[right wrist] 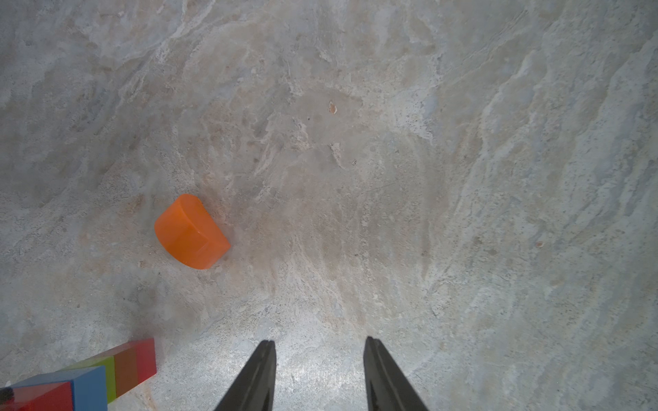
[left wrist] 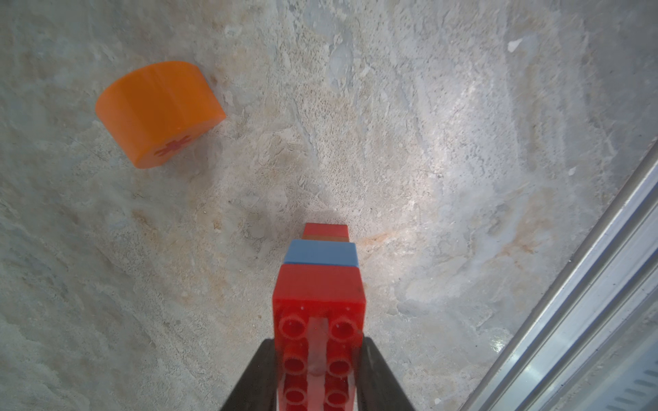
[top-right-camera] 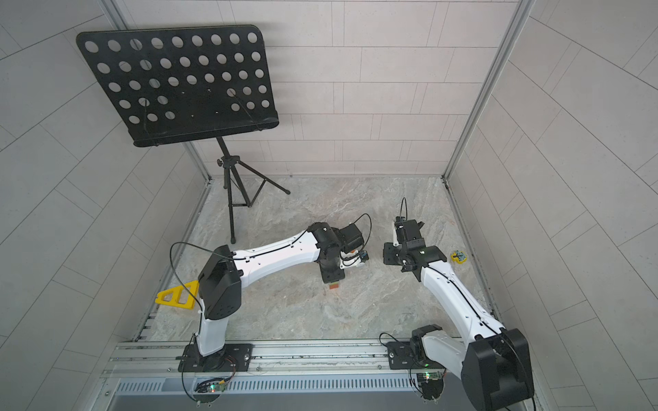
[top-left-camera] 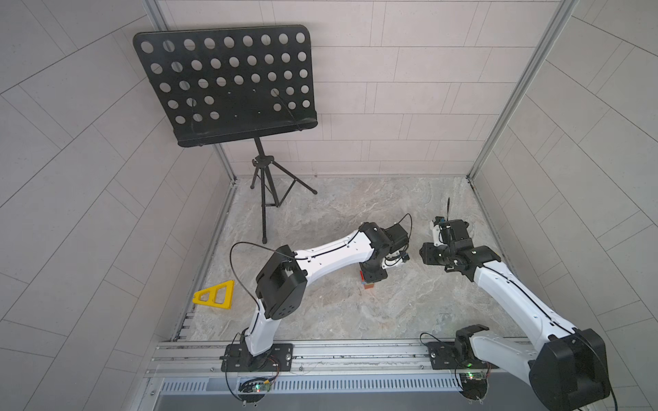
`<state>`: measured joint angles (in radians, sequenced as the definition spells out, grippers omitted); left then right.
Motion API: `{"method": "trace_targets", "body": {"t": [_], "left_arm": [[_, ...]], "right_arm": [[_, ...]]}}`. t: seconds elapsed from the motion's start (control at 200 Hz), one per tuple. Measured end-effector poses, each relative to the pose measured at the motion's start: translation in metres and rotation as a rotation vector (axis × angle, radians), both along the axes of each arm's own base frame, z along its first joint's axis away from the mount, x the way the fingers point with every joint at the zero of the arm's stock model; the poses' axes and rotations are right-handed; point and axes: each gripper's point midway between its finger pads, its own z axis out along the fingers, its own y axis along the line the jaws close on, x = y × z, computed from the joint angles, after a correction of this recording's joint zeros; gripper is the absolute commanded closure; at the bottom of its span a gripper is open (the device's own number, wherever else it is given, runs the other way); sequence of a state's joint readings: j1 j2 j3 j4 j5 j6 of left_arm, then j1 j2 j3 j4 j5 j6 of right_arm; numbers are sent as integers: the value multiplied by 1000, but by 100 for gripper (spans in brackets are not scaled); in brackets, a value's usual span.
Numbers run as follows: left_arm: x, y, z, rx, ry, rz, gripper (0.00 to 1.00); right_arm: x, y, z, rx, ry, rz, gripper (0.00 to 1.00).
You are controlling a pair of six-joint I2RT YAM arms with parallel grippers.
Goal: Assemble an ice cream with lego
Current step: Assemble the lego brick with the lego brick.
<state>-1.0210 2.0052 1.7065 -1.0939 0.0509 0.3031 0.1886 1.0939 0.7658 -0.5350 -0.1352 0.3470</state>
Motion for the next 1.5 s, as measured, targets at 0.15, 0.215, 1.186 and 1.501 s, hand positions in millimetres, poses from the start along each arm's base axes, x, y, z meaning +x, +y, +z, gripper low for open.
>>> {"method": "trace_targets", "body": {"t": [0.15, 0.215, 1.186, 1.501], "left_arm": [[0, 0, 1, -1, 1, 0, 76], [0, -1, 1, 0, 1, 0, 74], [3, 4, 9, 48, -3, 19, 61], [8, 4, 10, 62, -19, 21, 57]], "right_arm": [[0, 0, 0, 0, 0, 0, 54], [0, 0, 0, 0, 0, 0, 54], [0, -1, 0, -2, 0, -2, 54], [0, -2, 0, -2, 0, -3, 53]]}}
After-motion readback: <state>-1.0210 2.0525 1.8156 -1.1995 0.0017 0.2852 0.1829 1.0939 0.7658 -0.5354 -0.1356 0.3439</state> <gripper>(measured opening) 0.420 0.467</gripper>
